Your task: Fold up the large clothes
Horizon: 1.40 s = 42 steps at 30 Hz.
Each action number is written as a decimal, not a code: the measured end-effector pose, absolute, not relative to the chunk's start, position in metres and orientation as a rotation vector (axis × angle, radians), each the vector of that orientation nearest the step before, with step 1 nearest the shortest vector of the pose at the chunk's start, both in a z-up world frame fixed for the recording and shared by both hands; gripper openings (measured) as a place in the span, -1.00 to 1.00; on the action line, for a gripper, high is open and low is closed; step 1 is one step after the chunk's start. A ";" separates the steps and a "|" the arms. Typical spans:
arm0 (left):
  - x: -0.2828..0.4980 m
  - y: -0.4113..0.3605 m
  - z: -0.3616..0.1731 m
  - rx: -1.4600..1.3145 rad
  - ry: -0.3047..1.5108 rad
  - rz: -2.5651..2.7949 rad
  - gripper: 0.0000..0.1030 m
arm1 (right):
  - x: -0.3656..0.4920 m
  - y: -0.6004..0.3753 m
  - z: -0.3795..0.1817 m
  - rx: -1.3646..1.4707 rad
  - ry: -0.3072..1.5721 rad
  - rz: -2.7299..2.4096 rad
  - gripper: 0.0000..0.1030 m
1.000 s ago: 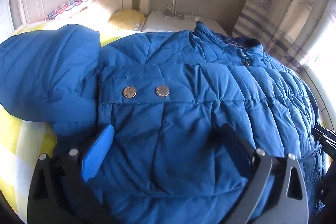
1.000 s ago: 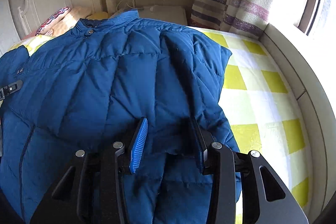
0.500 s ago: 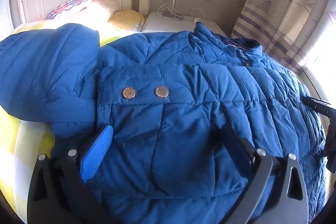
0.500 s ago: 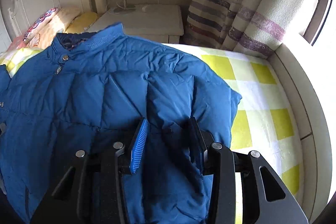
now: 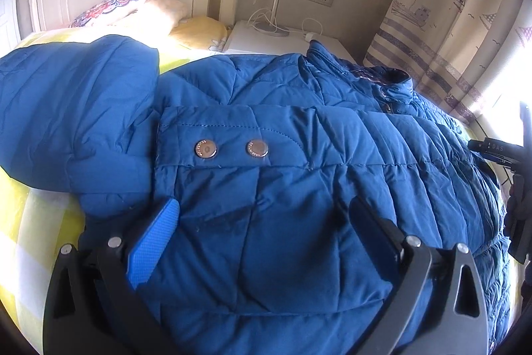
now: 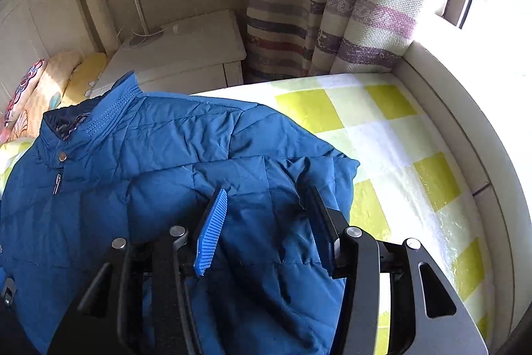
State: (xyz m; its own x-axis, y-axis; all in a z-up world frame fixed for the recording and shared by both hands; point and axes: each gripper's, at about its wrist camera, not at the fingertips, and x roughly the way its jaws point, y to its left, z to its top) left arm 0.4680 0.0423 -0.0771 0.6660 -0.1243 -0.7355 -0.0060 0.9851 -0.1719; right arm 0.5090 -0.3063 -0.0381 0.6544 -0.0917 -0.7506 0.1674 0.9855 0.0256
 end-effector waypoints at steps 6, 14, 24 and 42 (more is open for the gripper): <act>0.468 0.043 -0.077 -0.169 0.838 -0.068 0.95 | 0.465 -0.222 -0.067 -0.078 0.940 0.142 0.51; 0.469 0.043 -0.076 -0.180 0.834 -0.073 0.95 | 0.418 -0.215 -0.043 0.042 0.843 0.122 0.64; 0.417 0.150 -0.042 -0.683 0.538 -0.081 0.90 | 0.403 -0.187 -0.078 -0.063 0.860 0.106 0.70; 0.400 0.418 -0.040 -1.263 0.320 0.274 -0.89 | 0.359 -0.268 -0.057 0.435 0.530 0.085 0.44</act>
